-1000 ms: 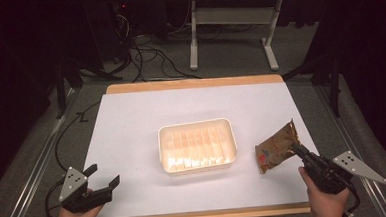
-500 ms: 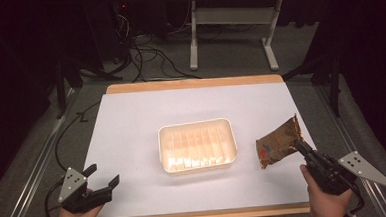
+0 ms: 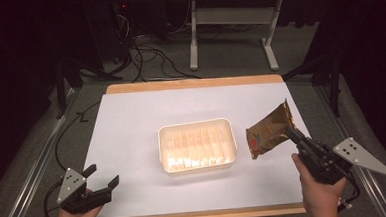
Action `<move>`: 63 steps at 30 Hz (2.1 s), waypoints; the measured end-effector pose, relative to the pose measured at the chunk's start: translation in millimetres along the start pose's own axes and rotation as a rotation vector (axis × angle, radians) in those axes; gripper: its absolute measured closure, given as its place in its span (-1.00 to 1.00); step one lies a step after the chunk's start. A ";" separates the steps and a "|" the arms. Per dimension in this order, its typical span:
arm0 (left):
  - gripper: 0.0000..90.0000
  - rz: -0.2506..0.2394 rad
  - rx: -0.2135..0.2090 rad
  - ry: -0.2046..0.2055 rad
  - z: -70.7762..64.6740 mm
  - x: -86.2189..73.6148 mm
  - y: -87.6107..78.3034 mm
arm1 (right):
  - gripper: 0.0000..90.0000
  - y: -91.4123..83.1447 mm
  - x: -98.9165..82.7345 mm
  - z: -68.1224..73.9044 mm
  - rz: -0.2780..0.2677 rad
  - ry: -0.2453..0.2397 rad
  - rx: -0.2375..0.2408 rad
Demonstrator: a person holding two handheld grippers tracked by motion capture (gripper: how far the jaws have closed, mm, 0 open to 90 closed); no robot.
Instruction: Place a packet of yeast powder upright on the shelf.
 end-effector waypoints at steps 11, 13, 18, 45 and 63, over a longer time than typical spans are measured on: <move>-0.66 -0.010 0.003 -0.006 2.1 0.8 -1.8 | 1.00 28.6 13.2 26.5 -0.020 0.012 0.059; -0.66 -0.012 0.005 -0.007 2.9 0.9 -2.1 | 1.00 35.4 13.7 30.1 -0.021 0.018 0.067; -0.66 -0.012 0.001 -0.006 2.6 1.1 -1.7 | 1.00 49.0 11.6 35.0 -0.005 0.011 0.070; -0.66 -0.019 -0.006 -0.002 2.4 2.6 -3.7 | 1.00 90.0 -9.9 36.6 0.109 -0.039 0.024; -0.66 -0.015 0.025 -0.014 9.3 -4.7 -16.2 | 1.00 99.9 -25.4 29.3 0.152 -0.039 0.013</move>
Point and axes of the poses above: each handheld gripper's, and its own axes: y roughly forward along the jaws, x roughly out of its top, z roughly to its left, the point moved 6 cm from there along y, roughly forward along the jaws, and after that the axes turned 4 degrees about x, right-handed, at the moved point
